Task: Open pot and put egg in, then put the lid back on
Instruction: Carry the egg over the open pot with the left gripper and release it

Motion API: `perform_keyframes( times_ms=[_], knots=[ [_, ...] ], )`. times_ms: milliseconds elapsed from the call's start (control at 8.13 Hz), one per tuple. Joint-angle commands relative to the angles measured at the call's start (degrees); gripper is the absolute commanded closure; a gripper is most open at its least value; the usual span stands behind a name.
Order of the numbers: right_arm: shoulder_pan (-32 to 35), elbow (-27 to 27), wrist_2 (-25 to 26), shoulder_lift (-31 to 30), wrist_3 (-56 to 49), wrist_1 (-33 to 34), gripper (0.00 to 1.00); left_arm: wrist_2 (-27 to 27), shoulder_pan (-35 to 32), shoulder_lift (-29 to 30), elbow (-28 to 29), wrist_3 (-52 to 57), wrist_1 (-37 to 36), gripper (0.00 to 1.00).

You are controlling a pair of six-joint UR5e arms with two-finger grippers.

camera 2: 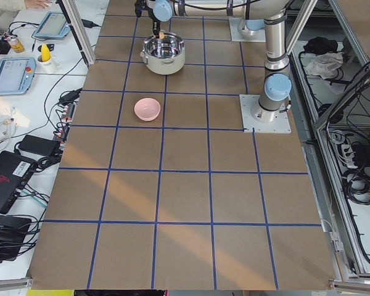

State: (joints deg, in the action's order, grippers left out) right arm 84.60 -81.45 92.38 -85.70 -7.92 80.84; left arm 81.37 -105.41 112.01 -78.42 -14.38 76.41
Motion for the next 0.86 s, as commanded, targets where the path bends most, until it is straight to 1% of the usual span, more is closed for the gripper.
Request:
perform_keyframes(
  times_ms=[0,123,246,369,492,615,738],
  knots=[
    [-2.4,0.0,-1.3,0.0,-2.3,0.1,0.85,0.0,-1.0,4.8,-0.2,-1.4,-5.2,1.00],
    [-3.0,0.0,-1.3,0.0,-2.5,0.3,0.85,0.0,-1.2,5.8,-0.2,-1.0,-5.6,1.00],
    [-3.3,0.1,-1.4,0.0,-2.6,0.2,0.85,-0.2,-1.2,5.9,-0.5,-0.7,-5.6,0.87],
    [-3.7,0.0,-1.7,0.0,-4.2,0.2,0.85,-0.2,-1.2,6.8,-1.4,-1.1,-5.9,0.67],
    [-3.9,0.0,-2.3,0.1,-4.6,0.1,0.85,-0.1,-1.5,7.2,-2.0,-1.1,-6.0,0.48],
    [-5.0,0.0,-2.5,0.1,-5.5,0.2,0.85,-0.1,-1.5,7.3,-2.1,-1.3,-6.0,0.24],
    [-5.8,-0.1,-2.6,0.3,-5.6,0.0,0.85,0.0,-1.5,6.7,-2.0,-1.4,-6.0,0.08]
  ],
)
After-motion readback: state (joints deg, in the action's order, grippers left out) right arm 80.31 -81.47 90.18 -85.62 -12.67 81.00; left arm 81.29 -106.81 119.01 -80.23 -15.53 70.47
